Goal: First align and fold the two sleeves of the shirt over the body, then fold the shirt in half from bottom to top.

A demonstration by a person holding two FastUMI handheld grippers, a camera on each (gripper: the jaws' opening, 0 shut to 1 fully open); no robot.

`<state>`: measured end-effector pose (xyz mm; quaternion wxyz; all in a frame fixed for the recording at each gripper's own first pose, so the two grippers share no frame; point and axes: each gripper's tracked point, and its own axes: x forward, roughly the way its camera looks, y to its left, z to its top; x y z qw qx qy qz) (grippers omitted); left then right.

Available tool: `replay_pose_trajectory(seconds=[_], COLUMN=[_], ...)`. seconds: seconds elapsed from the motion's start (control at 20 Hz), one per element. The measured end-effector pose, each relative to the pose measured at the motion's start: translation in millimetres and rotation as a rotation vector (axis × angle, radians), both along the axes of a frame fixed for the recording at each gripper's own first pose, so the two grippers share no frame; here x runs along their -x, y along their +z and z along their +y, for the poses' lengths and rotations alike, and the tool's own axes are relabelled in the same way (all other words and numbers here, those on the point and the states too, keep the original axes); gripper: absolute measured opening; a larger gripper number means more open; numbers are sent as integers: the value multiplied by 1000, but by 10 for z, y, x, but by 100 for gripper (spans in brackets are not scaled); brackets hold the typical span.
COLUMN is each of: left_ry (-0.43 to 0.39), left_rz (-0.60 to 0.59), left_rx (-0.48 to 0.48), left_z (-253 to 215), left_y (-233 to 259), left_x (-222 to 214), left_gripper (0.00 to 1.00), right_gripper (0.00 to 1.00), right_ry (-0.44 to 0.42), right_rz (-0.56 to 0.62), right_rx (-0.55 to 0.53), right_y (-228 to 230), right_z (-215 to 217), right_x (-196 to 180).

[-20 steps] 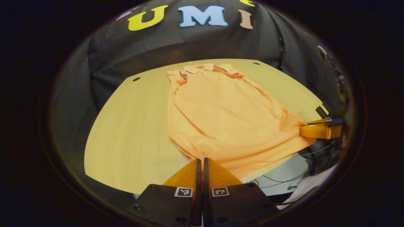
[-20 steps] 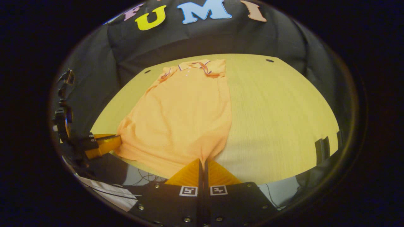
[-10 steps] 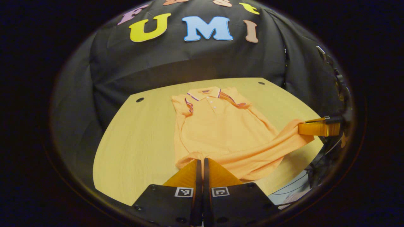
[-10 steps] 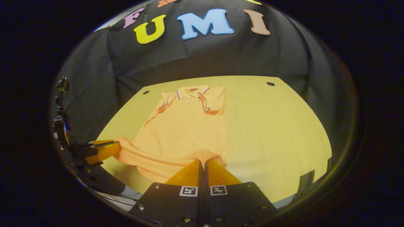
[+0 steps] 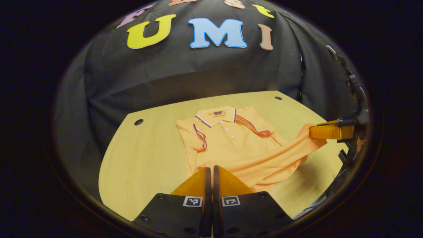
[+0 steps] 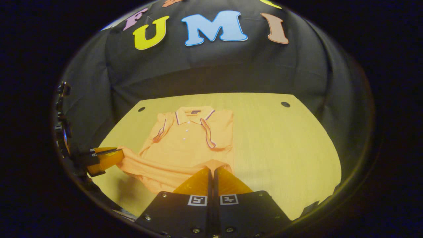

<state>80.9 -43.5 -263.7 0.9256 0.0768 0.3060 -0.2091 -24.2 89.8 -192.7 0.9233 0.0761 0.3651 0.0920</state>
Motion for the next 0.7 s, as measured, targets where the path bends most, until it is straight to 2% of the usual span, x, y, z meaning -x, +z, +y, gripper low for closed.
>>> replay_pose_trajectory(seconds=[0.3,0.7], left_ry=[22,72], left_rz=[-88,-147], left_rx=[43,76], left_z=[-99,-161], left_y=[156,-28], left_x=[-672,-1509], left_gripper=[7,7], right_gripper=[0,0], right_ry=[-12,-57], right_rz=[-47,-97], right_rx=[36,50], right_y=[99,68], right_z=[82,133], right_x=[-611,-1404])
